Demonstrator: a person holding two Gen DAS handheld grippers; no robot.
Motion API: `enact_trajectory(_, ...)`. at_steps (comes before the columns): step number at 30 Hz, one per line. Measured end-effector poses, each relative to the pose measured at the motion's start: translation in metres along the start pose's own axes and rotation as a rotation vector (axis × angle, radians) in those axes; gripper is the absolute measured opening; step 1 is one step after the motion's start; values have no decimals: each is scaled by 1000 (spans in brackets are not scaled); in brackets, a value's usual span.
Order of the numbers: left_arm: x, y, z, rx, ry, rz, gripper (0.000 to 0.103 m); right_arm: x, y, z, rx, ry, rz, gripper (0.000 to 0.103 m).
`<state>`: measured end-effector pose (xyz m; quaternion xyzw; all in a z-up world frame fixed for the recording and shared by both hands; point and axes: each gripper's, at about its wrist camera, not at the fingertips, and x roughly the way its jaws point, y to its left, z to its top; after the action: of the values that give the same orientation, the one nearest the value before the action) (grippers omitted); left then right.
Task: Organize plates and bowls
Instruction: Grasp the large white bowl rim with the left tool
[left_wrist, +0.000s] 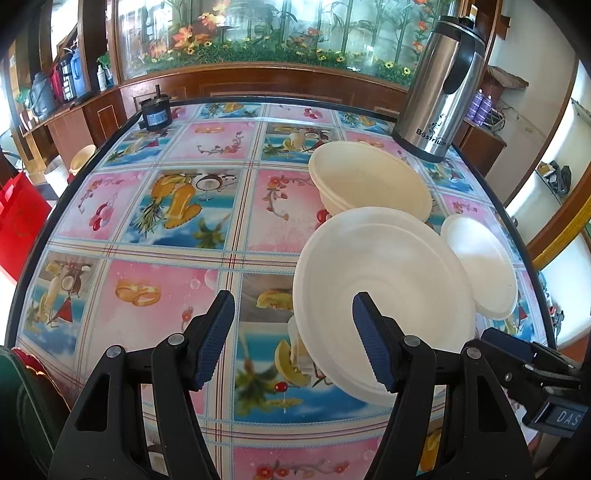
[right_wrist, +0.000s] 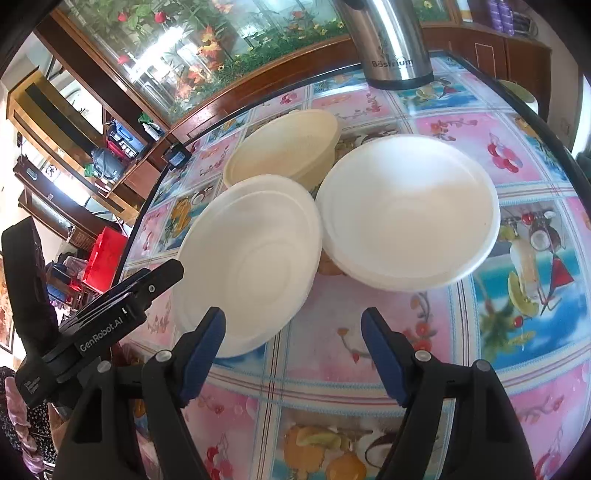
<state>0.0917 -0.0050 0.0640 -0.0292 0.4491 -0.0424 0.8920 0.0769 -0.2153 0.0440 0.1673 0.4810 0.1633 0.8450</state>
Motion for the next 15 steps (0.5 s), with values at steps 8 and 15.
enact_trajectory(8,11,-3,2,16,17,34,67,7,3,8,-5,-1,1,54)
enact_trajectory(15,20,-3,5,12,33,38,67,10,4,12,-12,-11,2,49)
